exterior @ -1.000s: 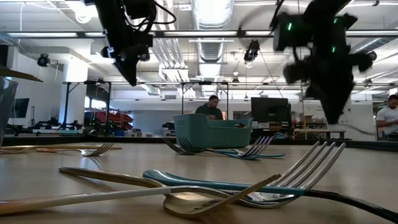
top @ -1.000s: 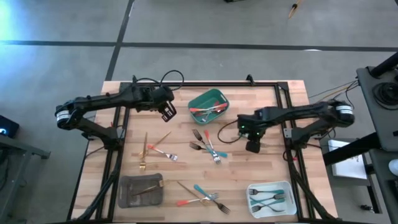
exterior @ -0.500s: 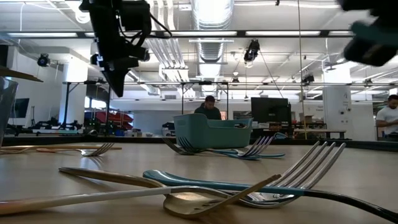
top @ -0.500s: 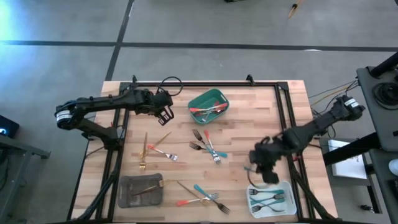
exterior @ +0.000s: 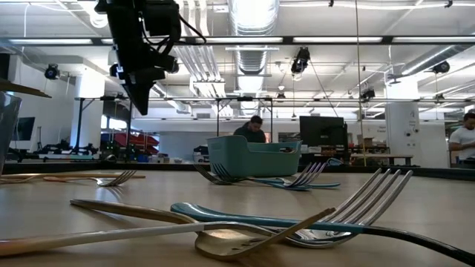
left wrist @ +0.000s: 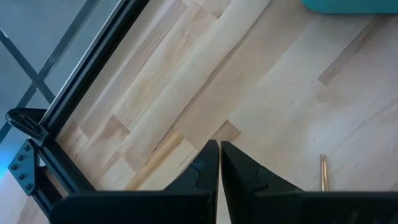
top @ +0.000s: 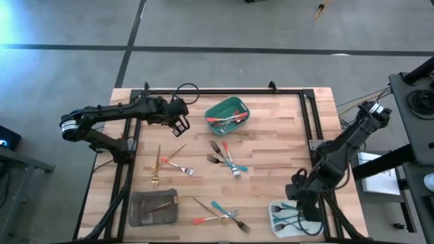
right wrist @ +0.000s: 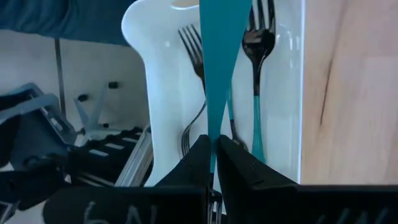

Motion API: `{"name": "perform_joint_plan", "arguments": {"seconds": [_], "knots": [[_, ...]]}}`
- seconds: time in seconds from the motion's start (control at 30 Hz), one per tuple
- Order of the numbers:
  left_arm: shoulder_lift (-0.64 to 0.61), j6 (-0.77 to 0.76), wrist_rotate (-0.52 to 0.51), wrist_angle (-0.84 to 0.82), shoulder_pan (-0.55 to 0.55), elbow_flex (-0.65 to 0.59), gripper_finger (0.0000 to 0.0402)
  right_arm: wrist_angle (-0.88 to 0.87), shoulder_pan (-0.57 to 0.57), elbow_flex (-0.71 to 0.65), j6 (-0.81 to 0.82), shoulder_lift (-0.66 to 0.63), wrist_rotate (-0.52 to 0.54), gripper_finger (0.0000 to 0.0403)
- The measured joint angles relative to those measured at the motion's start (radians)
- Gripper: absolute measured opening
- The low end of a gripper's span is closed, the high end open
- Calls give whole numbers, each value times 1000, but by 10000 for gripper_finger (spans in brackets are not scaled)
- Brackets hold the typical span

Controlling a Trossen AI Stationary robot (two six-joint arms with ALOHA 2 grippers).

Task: Sort silverware by color (type)
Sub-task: Put the blue fork into the white bin, then put the orange fork into the green bin

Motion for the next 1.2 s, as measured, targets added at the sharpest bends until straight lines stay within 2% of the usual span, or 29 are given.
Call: {"name": "perform_joint_plan", "arguments": {"seconds": [0.27, 0.43, 0.67, 0.8, 1.03, 1.1, 1.2], "knots": [[0, -8, 0, 0, 0, 0, 0, -60, 1, -2, 216, 50, 11, 47], [0, -9, 41, -41, 0, 1, 0, -30, 0, -2, 219, 82, 15, 80], [0, 17, 97, -107, 0, 1, 0, -22, -23, -2, 254, 87, 123, 110], [0, 101, 267, -108, 0, 1, 0, -26, -77, -2, 226, 80, 143, 104], [0, 196, 725, -108, -4, 1, 0, -33, -231, -2, 62, 80, 215, 89], [0, 192, 792, -108, -14, 1, 0, -44, -287, -2, 4, 80, 217, 89], [0, 168, 821, -114, -46, 1, 0, -67, -375, -2, -51, 80, 218, 91]]}}
